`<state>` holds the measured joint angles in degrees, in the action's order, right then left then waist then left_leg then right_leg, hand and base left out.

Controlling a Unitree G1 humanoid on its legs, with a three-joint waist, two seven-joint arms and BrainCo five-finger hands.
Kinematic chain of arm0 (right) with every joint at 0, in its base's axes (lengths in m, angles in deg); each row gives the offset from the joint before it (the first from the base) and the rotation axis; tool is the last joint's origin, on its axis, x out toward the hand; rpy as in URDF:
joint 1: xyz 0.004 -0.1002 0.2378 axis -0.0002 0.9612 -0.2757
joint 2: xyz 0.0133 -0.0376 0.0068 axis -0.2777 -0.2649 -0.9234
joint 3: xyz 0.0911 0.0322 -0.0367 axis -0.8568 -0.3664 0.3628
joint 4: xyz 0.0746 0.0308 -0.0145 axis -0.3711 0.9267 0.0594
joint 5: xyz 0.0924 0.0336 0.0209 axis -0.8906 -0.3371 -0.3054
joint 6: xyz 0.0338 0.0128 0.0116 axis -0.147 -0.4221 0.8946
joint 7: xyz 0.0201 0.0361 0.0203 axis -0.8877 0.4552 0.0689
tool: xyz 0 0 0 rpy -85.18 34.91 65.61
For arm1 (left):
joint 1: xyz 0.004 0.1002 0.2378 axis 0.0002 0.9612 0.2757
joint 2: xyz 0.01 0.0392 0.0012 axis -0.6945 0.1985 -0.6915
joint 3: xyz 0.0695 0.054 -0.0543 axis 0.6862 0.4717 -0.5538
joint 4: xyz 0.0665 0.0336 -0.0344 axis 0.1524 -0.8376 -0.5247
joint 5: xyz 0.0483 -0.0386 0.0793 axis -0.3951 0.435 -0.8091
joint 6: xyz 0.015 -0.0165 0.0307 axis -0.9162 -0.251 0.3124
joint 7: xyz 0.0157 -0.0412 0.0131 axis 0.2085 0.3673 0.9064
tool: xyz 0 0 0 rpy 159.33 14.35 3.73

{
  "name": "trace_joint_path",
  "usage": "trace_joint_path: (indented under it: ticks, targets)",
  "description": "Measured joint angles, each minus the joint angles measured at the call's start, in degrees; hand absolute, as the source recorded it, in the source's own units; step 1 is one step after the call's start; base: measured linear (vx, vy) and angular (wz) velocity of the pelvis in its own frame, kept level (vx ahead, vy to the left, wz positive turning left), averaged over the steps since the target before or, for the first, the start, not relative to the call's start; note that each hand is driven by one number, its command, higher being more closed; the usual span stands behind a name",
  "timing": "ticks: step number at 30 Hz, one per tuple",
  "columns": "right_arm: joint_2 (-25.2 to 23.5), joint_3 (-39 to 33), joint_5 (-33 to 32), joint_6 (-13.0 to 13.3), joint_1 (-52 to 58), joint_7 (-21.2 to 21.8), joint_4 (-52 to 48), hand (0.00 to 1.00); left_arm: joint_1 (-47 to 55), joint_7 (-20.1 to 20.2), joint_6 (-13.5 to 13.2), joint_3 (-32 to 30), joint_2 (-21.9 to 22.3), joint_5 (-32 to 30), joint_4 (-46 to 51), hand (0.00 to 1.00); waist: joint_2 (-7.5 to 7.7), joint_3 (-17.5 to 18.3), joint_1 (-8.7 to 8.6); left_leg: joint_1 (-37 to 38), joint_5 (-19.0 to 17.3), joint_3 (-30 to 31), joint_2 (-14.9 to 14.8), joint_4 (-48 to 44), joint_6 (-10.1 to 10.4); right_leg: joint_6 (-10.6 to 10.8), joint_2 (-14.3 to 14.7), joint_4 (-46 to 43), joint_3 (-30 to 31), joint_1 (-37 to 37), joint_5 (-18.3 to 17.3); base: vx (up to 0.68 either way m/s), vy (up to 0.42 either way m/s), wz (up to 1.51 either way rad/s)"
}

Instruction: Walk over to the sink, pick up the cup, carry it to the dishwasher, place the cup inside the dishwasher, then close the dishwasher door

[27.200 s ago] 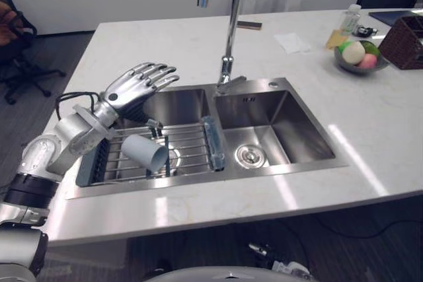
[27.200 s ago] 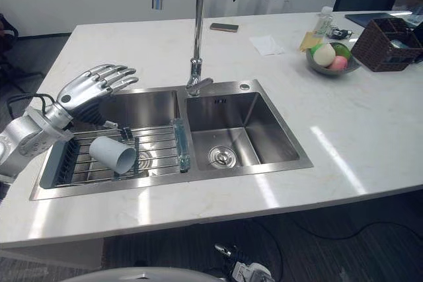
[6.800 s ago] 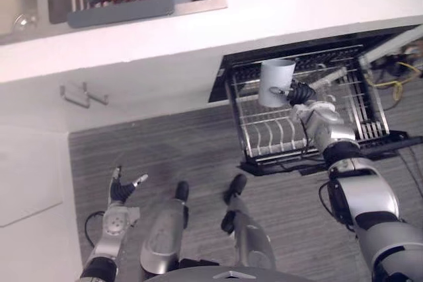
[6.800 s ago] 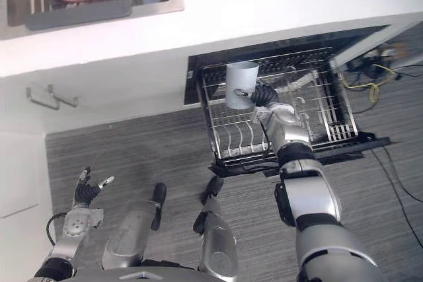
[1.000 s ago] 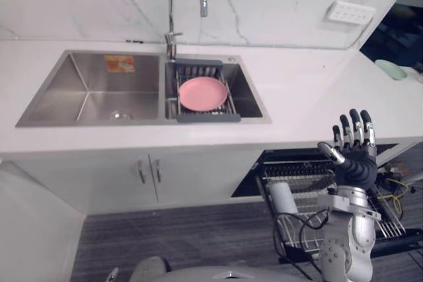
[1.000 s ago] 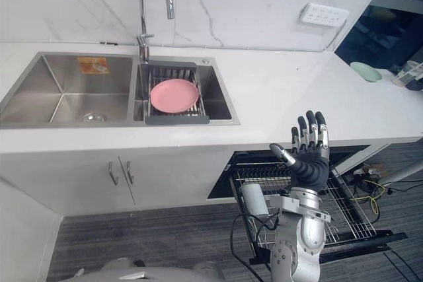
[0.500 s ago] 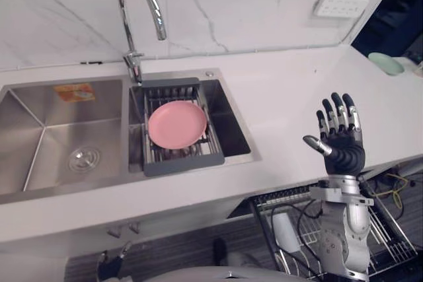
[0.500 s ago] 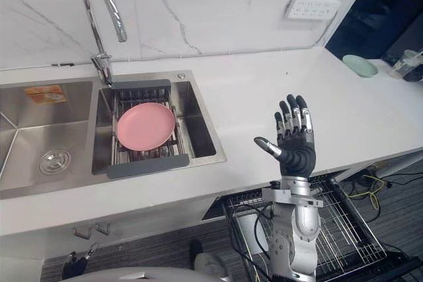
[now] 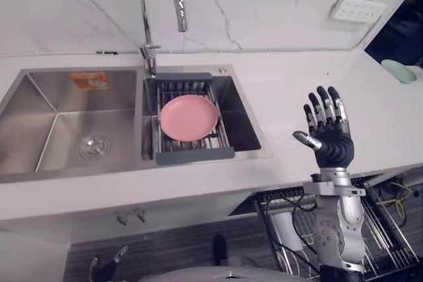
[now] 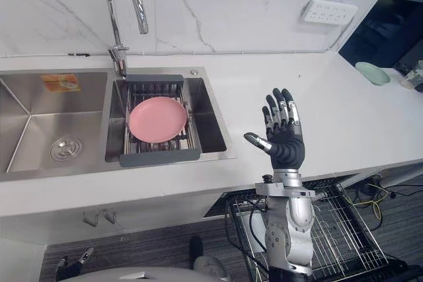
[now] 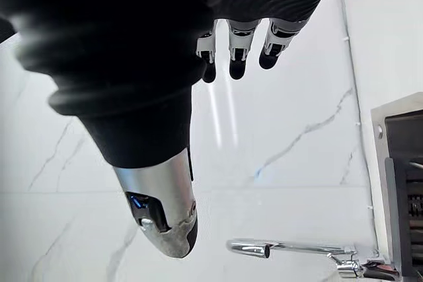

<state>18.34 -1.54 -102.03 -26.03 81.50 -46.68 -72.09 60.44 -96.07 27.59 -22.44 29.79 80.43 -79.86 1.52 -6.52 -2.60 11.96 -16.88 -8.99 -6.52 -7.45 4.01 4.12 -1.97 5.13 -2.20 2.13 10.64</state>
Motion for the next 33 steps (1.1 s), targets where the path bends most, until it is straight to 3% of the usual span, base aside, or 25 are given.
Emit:
trace_joint_path:
  ticks: [4, 7, 12, 13, 19, 28, 33]
  targets:
    - [1.88, 1.36, 5.53, 0.01, -0.01, 0.39, 0.28, 0.00, 0.22, -0.56, -0.30, 1.87, -0.53, -0.51, -0.08, 0.00, -0.09, -0.07, 0.33, -0.13, 0.44, 0.78, -0.13, 0.60, 0.29, -0.07, -0.13, 0.00, -0.51, 0.18, 0.05, 0.00, -0.019, 0.06]
    - [5.00, 4.59, 13.34, 0.06, -0.39, -0.05, 0.66, 0.00, -0.44, -0.56, -0.33, 2.72, -0.79, -1.03, -0.04, 0.00, -0.25, 0.15, 0.60, -1.05, 0.81, 1.26, -0.48, 0.69, 0.59, 0.22, -0.07, -0.01, -1.57, 0.84, 0.25, 0.03, -0.025, 0.13]
    - [12.38, 13.57, 36.99, -0.05, -8.06, -4.48, 1.71, 0.00, -1.47, -0.56, -0.17, 3.87, -0.87, -1.74, 0.08, 0.00, -1.32, -0.30, 1.38, -2.03, 1.37, 2.17, -0.30, 0.75, 1.06, 0.19, -0.46, -0.02, -2.65, 1.16, 0.48, 0.02, -0.009, 0.10]
    - [13.03, 14.52, 39.13, -0.34, -9.26, -5.09, 1.70, 0.00, -1.58, -0.56, -0.14, 3.87, -0.88, -1.89, 0.12, 0.00, -1.30, -0.29, 1.38, -2.14, 1.51, 2.63, -0.22, 0.77, 1.01, 0.18, -0.58, -0.02, -3.17, 1.06, 0.48, -0.02, -0.013, 0.25]
    - [16.29, 23.98, 57.78, -5.19, -22.97, -5.11, 5.17, 0.00, -1.67, -0.42, 1.57, 3.96, -1.50, -2.83, 0.09, 0.00, 0.11, 0.52, 3.27, -4.02, 3.95, 4.85, 0.96, 2.08, 0.49, -0.21, -1.90, 0.01, -5.16, 2.24, 1.31, -0.07, -0.029, 0.21]
    - [17.92, 31.17, 73.99, -10.26, -28.52, -3.37, 18.45, 0.00, -1.81, 0.82, 3.42, 3.87, -2.43, -2.86, 0.22, 0.00, 0.74, 0.90, 5.78, -6.01, 5.21, 7.59, 0.42, 2.52, 0.71, -0.70, -2.47, 0.03, -8.14, 2.59, 0.47, -0.06, -0.035, 0.16]
    - [17.99, 33.17, 79.89, -14.11, -31.52, -3.99, 22.73, 0.00, -2.40, 1.06, 4.00, 3.91, -2.50, -2.86, 0.67, 0.00, 0.66, 1.00, 5.69, -6.40, 5.36, 8.08, -0.15, 2.49, 1.18, -0.82, -2.04, 0.02, -8.89, 2.89, 1.03, 0.03, -0.003, 0.03]
